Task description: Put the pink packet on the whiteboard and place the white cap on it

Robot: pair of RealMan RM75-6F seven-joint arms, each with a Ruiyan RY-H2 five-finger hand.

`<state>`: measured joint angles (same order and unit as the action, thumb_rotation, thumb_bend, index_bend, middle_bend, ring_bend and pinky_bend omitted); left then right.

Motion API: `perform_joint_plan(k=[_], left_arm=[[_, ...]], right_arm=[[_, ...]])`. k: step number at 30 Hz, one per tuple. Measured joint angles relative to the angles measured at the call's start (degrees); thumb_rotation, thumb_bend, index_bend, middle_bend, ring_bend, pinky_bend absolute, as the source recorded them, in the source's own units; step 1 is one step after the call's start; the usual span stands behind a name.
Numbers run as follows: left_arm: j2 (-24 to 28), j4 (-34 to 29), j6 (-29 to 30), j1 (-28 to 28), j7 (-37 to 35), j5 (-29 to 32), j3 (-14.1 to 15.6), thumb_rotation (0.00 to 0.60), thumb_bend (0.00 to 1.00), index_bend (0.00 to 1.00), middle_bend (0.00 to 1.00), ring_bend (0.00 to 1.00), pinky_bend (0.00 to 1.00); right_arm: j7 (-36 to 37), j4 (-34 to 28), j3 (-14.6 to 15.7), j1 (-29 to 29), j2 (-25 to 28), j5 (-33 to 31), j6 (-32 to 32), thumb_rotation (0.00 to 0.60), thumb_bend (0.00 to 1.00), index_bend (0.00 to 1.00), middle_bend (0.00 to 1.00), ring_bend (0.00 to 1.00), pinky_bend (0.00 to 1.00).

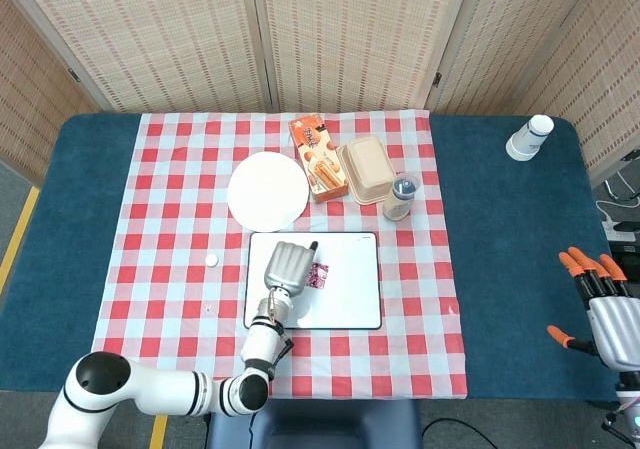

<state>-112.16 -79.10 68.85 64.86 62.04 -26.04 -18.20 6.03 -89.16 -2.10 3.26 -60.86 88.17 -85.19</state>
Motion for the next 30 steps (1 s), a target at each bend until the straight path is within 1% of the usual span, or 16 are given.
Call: perform_joint_plan(k=[6,9,12,14,16,18,20,21,23,24,25,27,28,30], left_arm=[[2.38,-1.49,-0.39,-1.34,0.12,0.87,0.56,0.600,0.25,0.29,1.00,1.00,1.00],[4.92,-3.25,-0.57,-2.28,-0.14,1.25,0.59,0.600,0.25,0.33,1.00,1.00,1.00],[8.90,-5.78,-1.87,-3.44,-0.64,3.22,0.12,0.600,0.25,0.36,1.00,1.00,1.00],[12.45,-7.61,-3.03,-4.23,-0.92,4.79,-0.18,0.600,0.26,0.38,1.00,1.00,1.00],[16.23,-9.55,-4.16,-5.06,-1.48,6.13,-0.44,0.600,0.29,0.40,1.00,1.00,1.00],[19.32,-11.11,-4.85,-5.81,-2.15,6.71,-0.47,0.600,0.39,0.42,1.00,1.00,1.00],[22.37,-12.79,-5.29,-6.70,-2.96,6.60,0.01,0.600,0.56,0.41,1.00,1.00,1.00],[23.39,-13.49,-5.46,-7.08,-3.41,6.49,0.33,0.600,0.62,0.40,1.00,1.00,1.00],[24.99,-14.70,-5.84,-7.82,-4.77,6.14,1.08,0.600,0.70,0.37,1.00,1.00,1.00],[25.55,-15.09,-5.98,-8.09,-5.35,5.87,1.49,0.600,0.71,0.37,1.00,1.00,1.00],[26.04,-15.40,-6.17,-8.36,-6.07,5.42,2.04,0.600,0.72,0.36,1.00,1.00,1.00],[26.27,-15.53,-6.59,-8.61,-7.25,5.10,2.43,0.600,0.68,0.35,1.00,1.00,1.00],[26.36,-15.55,-6.91,-8.73,-8.04,5.00,2.61,0.600,0.63,0.35,1.00,1.00,1.00],[26.44,-15.54,-7.24,-8.82,-9.00,4.50,3.00,0.600,0.46,0.34,1.00,1.00,1.00]], right_arm=[[-0.23,0.21,0.04,0.26,-0.13,-0.11,0.64,0.600,0.00,0.07,0.03,0.00,0.05],[-0.50,0.25,0.04,0.41,-0.27,-0.24,0.98,0.600,0.00,0.07,0.03,0.00,0.05],[-0.75,0.18,0.16,0.56,-0.47,-0.02,1.22,0.600,0.00,0.07,0.03,0.00,0.05],[-1.05,0.15,0.31,0.65,-0.57,0.22,1.37,0.600,0.00,0.07,0.03,0.00,0.05],[-1.54,0.10,0.38,0.72,-0.69,0.27,1.50,0.600,0.00,0.07,0.03,0.00,0.05],[-2.00,-0.07,0.39,0.77,-0.81,0.22,1.59,0.600,0.00,0.07,0.03,0.00,0.05],[-2.09,-0.14,0.34,0.79,-0.86,0.08,1.59,0.600,0.00,0.07,0.03,0.00,0.05],[-2.09,-0.14,0.31,0.79,-0.87,0.03,1.59,0.600,0.00,0.07,0.03,0.00,0.05],[-2.02,-0.12,0.28,0.83,-0.85,-0.05,1.68,0.600,0.00,0.07,0.03,0.00,0.05],[-2.00,-0.13,0.28,0.85,-0.83,-0.07,1.73,0.600,0.00,0.07,0.03,0.00,0.05],[-2.00,-0.14,0.28,0.87,-0.81,-0.08,1.75,0.600,0.00,0.07,0.03,0.00,0.05],[-1.97,-0.12,0.33,0.87,-0.80,-0.01,1.73,0.600,0.00,0.07,0.03,0.00,0.05],[-1.93,-0.11,0.34,0.86,-0.79,0.01,1.70,0.600,0.00,0.07,0.03,0.00,0.05],[-1.84,-0.08,0.32,0.82,-0.76,-0.01,1.61,0.600,0.00,0.07,0.03,0.00,0.05]])
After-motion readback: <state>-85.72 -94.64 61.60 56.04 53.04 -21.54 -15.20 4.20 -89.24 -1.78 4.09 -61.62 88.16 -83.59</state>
